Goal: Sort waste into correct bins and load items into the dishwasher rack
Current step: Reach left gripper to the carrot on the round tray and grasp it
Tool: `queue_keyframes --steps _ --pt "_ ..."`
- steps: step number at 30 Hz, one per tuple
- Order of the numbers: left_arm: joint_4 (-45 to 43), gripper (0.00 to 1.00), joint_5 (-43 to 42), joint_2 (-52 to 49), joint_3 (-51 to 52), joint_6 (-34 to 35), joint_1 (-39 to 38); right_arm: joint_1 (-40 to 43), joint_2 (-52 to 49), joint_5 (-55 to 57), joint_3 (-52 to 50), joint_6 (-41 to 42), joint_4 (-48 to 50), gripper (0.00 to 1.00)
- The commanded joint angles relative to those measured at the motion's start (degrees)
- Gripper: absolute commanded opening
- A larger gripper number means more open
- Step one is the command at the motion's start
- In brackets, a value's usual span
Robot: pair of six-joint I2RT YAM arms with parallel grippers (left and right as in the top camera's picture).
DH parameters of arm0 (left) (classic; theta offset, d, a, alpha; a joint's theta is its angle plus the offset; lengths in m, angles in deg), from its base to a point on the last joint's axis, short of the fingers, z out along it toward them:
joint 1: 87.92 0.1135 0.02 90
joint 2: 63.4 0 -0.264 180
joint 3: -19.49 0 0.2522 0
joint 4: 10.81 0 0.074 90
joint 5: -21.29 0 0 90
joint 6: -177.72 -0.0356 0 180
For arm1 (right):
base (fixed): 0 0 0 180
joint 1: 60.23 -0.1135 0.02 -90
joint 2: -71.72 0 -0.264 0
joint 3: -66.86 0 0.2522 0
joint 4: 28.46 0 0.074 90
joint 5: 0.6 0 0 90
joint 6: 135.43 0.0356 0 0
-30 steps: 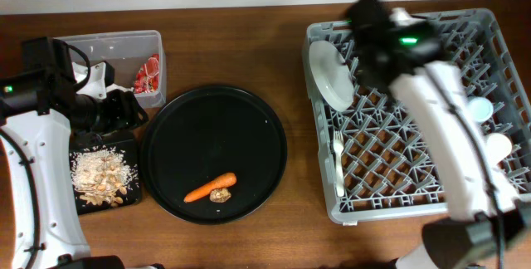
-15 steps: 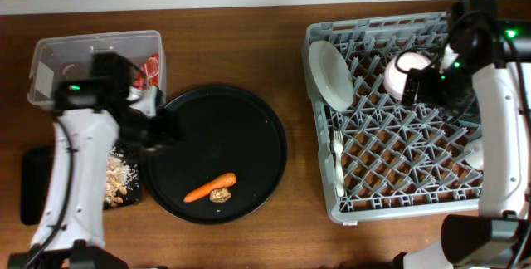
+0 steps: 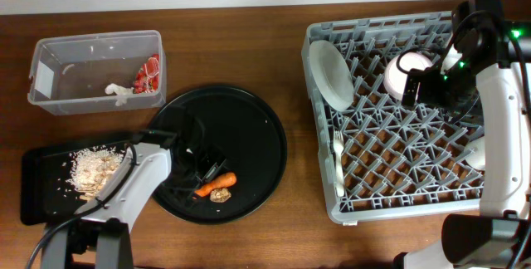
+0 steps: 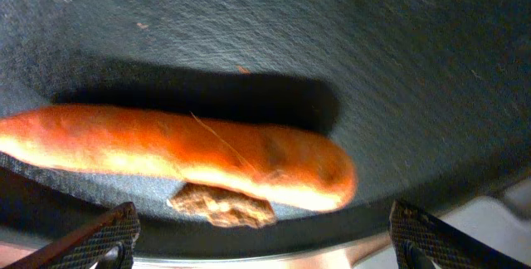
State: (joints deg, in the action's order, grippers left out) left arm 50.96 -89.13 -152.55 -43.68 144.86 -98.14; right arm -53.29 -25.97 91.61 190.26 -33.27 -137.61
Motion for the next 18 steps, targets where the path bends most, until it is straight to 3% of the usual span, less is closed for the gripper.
queue_keyframes --steps 1,7,12,18 --pt "-5.01 0.95 2.71 0.35 3.93 6.69 -0.24 0.22 0.59 -0.35 0.02 -0.11 0.04 0.99" --pt "-12.15 0.89 7.32 0.35 7.28 6.64 -0.24 0.22 0.59 -0.35 0.02 0.11 0.04 0.99" --pt "-18.43 0.50 7.65 0.35 7.28 6.36 -0.22 0.22 0.59 -0.35 0.02 0.11 0.00 0.99" --pt "-22.73 0.25 8.31 0.37 7.26 5.33 -0.11 0.22 0.59 -0.35 0.02 0.11 0.02 0.99"
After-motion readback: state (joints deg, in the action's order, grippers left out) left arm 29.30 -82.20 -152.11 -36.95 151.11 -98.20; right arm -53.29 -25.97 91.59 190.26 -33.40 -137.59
